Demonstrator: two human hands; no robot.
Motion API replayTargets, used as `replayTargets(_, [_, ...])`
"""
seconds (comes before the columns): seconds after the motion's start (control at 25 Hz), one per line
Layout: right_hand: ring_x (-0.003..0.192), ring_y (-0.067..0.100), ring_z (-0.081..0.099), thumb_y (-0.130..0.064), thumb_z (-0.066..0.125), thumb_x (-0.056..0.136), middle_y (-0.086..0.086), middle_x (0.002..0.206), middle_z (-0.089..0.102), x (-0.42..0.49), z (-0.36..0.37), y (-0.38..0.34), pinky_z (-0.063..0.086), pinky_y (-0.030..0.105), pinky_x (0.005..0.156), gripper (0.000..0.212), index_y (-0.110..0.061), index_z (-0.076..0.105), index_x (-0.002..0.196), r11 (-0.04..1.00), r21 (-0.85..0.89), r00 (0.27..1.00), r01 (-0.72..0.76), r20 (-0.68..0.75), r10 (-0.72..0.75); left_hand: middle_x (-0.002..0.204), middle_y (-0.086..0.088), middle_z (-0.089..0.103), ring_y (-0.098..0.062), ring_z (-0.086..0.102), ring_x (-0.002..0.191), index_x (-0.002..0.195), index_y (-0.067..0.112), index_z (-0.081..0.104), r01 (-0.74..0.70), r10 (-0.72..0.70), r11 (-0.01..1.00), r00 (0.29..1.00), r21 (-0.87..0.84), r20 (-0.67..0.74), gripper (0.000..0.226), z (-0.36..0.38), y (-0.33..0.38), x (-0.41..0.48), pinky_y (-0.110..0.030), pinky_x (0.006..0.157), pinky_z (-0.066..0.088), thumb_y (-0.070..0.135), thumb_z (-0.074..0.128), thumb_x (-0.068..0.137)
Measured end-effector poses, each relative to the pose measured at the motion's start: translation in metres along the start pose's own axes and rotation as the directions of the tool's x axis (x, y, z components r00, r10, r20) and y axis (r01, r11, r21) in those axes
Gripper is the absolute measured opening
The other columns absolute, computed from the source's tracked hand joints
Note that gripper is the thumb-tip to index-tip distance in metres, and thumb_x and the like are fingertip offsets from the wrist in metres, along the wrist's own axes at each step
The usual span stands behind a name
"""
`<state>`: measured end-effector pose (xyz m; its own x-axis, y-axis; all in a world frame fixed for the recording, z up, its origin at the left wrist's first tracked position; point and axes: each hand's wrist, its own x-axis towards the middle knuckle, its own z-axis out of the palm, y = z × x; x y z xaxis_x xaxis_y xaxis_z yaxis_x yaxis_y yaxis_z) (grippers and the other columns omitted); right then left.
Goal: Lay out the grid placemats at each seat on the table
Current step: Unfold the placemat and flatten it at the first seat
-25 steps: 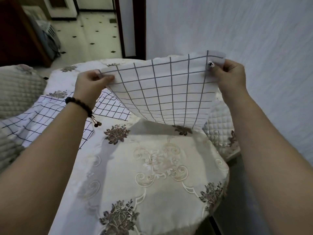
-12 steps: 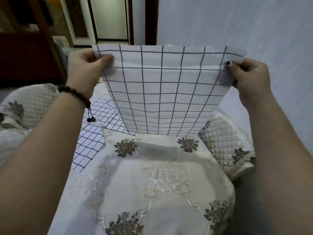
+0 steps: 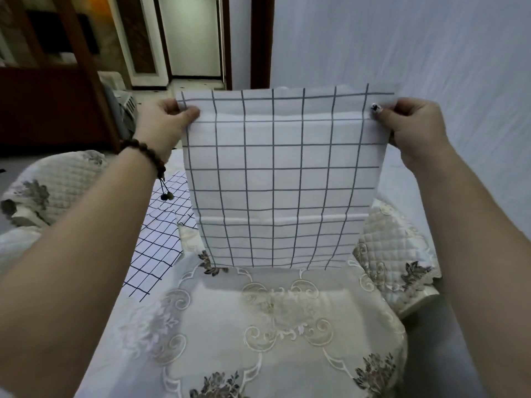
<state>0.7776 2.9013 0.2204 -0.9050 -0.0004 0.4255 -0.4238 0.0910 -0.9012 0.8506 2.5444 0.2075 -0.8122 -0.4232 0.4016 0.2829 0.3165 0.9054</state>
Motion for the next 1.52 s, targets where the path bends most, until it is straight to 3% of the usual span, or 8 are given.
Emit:
replayTargets(0.2, [0.084,0.021,0.063,-0.017,0.069,0.083,0.004,0.085,0.068,0.015,0.009,0.062,0.053,0.046,0.082,0.007,-0.014,0.07,0.076,0.984,-0.079,0.987,-0.162,0.005,0.163,0.082,-0.002,0.066,-0.016,0.063,0.076,0.077,0.017,0.066,0.178,-0.177,0.984,0.983,-0.011,0.047,0.01,0.014,-0.065,0.022,-0.033,0.083,0.054,0.009,0.069,0.082])
replayTargets(0.48, [0.082,0.022,0.057,-0.021,0.071,0.079,0.011,0.089,0.06,0.05,0.026,0.148,0.053,0.048,0.076,0.034,0.009,0.065,0.095,0.935,-0.145,0.946,-0.323,-0.057,0.318,0.082,-0.004,0.067,-0.016,0.061,0.074,0.081,0.009,0.068,0.249,-0.256,0.964,0.964,0.097,0.072,0.012,0.046,-0.138,0.06,-0.037,0.084,0.055,0.019,0.074,0.076])
replayTargets(0.68, [0.083,0.021,0.057,-0.017,0.065,0.086,0.013,0.092,0.061,0.069,0.036,0.214,0.053,0.05,0.086,0.028,0.008,0.065,0.099,0.896,-0.206,0.918,-0.394,-0.052,0.392,0.081,-0.003,0.067,-0.018,0.059,0.077,0.075,0.015,0.067,0.291,-0.311,0.939,0.947,0.182,0.086,0.007,0.069,-0.194,0.078,-0.04,0.087,0.055,0.018,0.073,0.078])
replayTargets(0.88, [0.081,0.023,0.055,-0.027,0.067,0.078,0.041,0.114,0.054,0.087,0.041,0.28,0.051,0.047,0.081,0.05,0.016,0.054,0.101,0.878,-0.249,0.908,-0.408,-0.017,0.418,0.085,-0.009,0.068,-0.02,0.061,0.078,0.082,0.007,0.069,0.325,-0.345,0.926,0.935,0.19,0.082,0.013,0.082,-0.243,0.091,-0.046,0.088,0.055,0.017,0.073,0.077])
replayTargets(1.12, [0.101,0.054,0.054,-0.042,0.065,0.07,0.04,0.11,0.054,0.106,0.057,0.324,0.044,0.068,0.084,0.061,0.013,0.056,0.095,0.867,-0.325,0.915,-0.378,0.011,0.403,0.08,-0.006,0.066,-0.018,0.061,0.075,0.081,0.004,0.068,0.345,-0.359,0.919,0.932,0.19,0.042,0.021,0.09,-0.276,0.107,-0.041,0.087,0.056,0.023,0.072,0.073])
replayTargets(1.28, [0.094,0.041,0.065,-0.027,0.063,0.084,0.028,0.1,0.067,0.106,0.067,0.322,0.053,0.05,0.087,0.03,0.0,0.069,0.096,0.848,-0.351,0.907,-0.396,-0.006,0.421,0.072,0.001,0.059,-0.011,0.054,0.065,0.078,0.008,0.065,0.31,-0.325,0.922,0.945,0.234,0.027,0.015,0.093,-0.287,0.114,-0.028,0.074,0.054,0.021,0.071,0.079])
replayTargets(1.4, [0.055,0.015,0.051,-0.024,0.061,0.089,0.009,0.063,0.055,0.094,0.068,0.321,0.042,0.022,0.057,0.016,-0.01,0.069,0.092,0.824,-0.443,0.912,-0.355,0.03,0.409,0.063,0.002,0.052,-0.009,0.044,0.057,0.077,0.006,0.065,0.311,-0.337,0.904,0.941,0.292,0.042,0.019,0.092,-0.293,0.104,-0.017,0.06,0.041,0.024,0.071,0.08])
replayTargets(1.52, [0.035,0.006,0.044,-0.018,0.057,0.092,0.005,0.05,0.052,0.069,0.065,0.326,0.041,0.019,0.04,0.021,-0.007,0.06,0.074,0.806,-0.353,0.846,-0.475,0.068,0.529,0.055,0.004,0.047,-0.008,0.035,0.047,0.071,0.011,0.067,0.353,-0.391,0.888,0.917,0.294,0.077,0.016,0.086,-0.299,0.078,-0.017,0.051,0.034,0.023,0.071,0.081])
